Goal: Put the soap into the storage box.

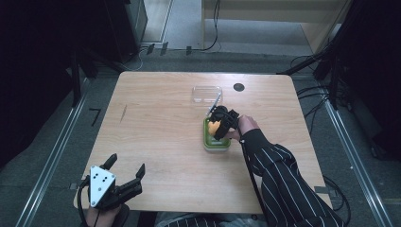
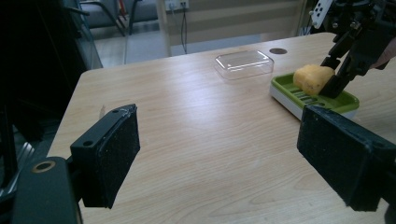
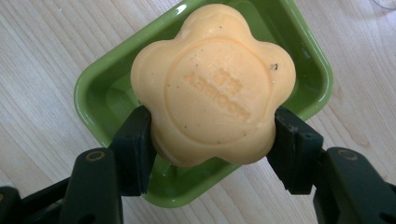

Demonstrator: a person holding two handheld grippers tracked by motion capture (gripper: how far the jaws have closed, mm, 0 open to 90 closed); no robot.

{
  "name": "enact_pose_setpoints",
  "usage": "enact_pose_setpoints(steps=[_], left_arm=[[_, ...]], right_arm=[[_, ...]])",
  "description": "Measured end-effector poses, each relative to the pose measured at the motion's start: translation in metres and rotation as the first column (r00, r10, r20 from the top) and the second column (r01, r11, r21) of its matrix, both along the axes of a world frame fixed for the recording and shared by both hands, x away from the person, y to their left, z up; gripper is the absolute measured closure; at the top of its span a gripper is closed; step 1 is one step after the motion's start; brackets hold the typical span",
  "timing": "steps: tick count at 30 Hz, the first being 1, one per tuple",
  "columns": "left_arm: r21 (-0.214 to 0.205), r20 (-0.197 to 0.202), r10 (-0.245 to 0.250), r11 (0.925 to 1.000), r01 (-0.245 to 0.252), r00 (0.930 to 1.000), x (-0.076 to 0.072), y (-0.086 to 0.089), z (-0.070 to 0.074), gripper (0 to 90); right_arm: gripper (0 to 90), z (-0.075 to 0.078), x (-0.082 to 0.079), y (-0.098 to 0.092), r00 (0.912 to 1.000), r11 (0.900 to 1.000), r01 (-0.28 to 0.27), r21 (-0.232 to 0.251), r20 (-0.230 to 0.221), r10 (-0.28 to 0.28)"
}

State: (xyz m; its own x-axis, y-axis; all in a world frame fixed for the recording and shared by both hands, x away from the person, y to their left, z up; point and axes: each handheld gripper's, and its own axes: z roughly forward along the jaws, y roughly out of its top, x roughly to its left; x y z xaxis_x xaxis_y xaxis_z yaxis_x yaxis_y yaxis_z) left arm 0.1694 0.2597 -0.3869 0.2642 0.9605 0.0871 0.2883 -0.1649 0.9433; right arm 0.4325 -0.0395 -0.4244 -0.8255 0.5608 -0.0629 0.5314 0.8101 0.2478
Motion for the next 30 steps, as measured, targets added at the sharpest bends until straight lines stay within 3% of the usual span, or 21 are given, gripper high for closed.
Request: enact_pose_setpoints(steps=[30], left_arm=[[-0.002,0.000,-0.001,1.0000,0.001,1.0000,0.000,0.000,0.000,13.7]], right_arm=[[39.6,-0.016,0.002,0.008,0.9979,0.9976,0.063,-0.029,-0.016,-0.063]])
